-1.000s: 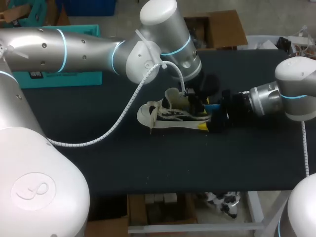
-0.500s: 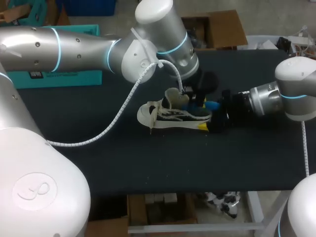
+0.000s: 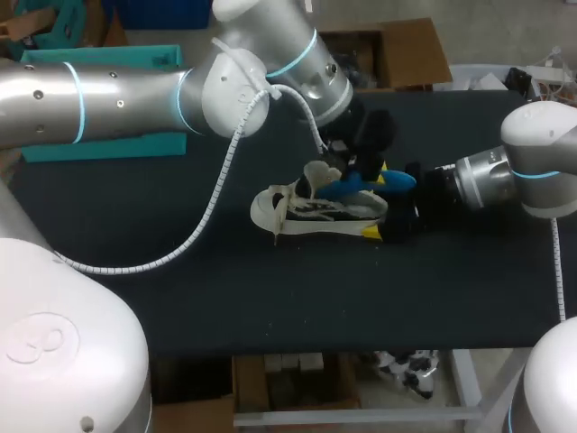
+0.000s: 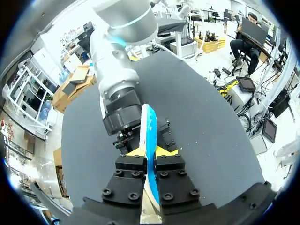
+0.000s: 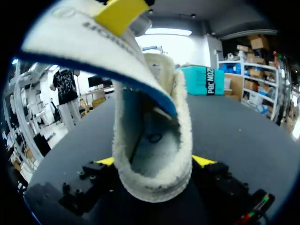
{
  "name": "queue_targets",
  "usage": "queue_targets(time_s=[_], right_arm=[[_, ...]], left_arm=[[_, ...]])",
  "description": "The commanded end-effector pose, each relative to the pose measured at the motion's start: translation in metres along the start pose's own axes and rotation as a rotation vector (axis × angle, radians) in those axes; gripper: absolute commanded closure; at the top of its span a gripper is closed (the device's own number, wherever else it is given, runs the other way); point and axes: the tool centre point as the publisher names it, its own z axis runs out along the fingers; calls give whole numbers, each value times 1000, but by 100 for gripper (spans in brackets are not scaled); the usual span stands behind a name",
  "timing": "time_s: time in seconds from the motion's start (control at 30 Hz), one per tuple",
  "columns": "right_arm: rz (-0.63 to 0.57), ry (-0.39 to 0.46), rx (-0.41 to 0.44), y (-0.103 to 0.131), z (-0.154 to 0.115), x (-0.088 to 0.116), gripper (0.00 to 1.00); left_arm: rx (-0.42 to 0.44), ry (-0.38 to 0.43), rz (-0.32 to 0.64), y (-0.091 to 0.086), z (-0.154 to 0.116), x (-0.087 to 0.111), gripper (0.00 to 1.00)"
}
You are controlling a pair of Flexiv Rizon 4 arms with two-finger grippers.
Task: Open the shoe tongue, take the insole out of the shoe, put the insole back into the shoe, and pack the shoe into the shoebox
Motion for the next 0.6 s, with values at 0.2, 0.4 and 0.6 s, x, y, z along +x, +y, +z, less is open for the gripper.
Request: queue_targets(time_s=[0.2,0.4,0.6], right_arm=[[55,-9,118,8,-42,16,0],[68,-40,220,25,-79,24,0],[62,-50,327,48,-103,23,0]], left_arm=[[307,96,93,-28,-35,2,100],[484,158,168,-52,-59,-2,100],[643,218,266,-78,-89,-5,100]])
